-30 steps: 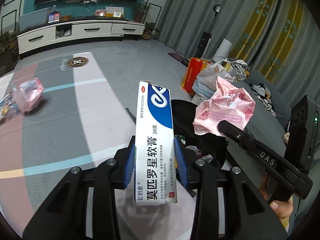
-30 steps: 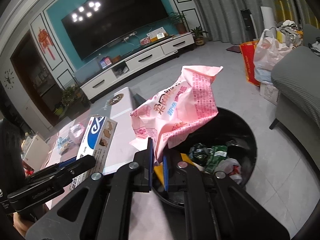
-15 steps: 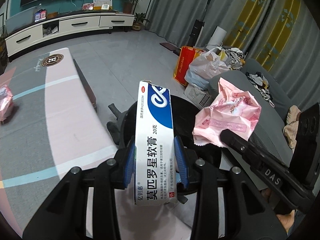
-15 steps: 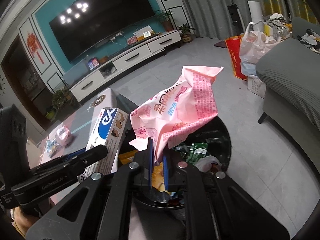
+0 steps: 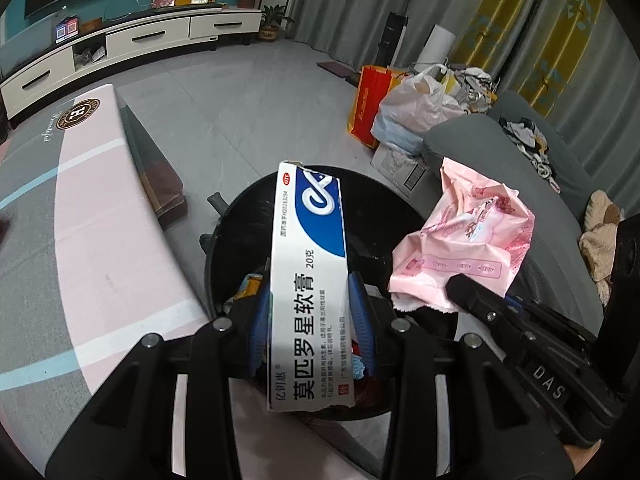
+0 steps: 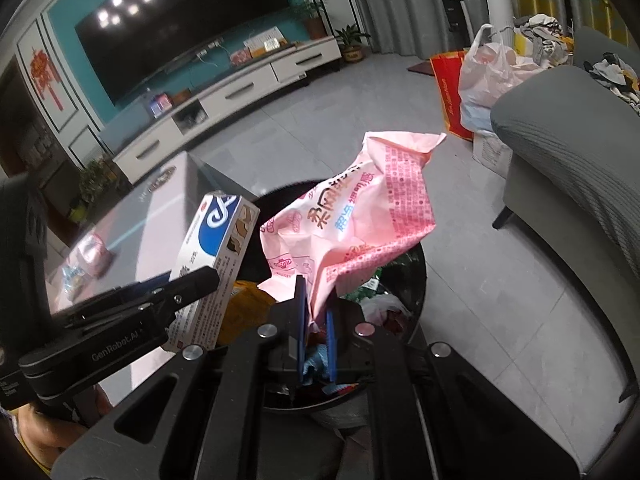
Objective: Collect trash
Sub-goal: 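Carry ointment box and pink wrapper over the black bin with both tools, then open both tools to drop ointment box and pink wrapper into the bin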
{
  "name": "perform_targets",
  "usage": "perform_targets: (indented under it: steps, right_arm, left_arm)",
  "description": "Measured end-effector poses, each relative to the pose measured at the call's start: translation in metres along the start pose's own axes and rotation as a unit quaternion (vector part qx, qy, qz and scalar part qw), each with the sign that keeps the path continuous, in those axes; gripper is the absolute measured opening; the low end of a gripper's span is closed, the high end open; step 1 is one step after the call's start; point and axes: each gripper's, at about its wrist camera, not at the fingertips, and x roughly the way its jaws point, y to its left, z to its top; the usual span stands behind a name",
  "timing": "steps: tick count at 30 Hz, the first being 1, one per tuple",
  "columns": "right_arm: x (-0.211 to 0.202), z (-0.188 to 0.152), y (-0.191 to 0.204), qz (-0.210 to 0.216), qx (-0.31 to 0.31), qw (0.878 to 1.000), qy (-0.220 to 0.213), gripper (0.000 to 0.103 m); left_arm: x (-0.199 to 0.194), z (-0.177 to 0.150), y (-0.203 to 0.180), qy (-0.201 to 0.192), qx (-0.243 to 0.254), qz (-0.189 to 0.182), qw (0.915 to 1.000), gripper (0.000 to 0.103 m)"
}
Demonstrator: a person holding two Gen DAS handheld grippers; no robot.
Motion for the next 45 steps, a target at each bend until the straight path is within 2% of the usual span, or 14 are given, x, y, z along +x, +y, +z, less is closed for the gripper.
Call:
perform_targets:
  steps: [8, 45]
  right_arm:
    - [0.014, -0.001, 0.002, -0.030, -0.015, 0.999, 0.030, 0.009]
    - [0.030, -0.002, 0.003, -0.037, -0.022, 0.997, 0.063, 0.009]
  left_arm:
    - [0.013, 0.002, -0.012, 0.015, 0.020, 0.016, 0.9996, 0.038]
    - [0.041, 0.000, -0.025, 0.062, 0.050, 0.053, 0.9954, 0.039]
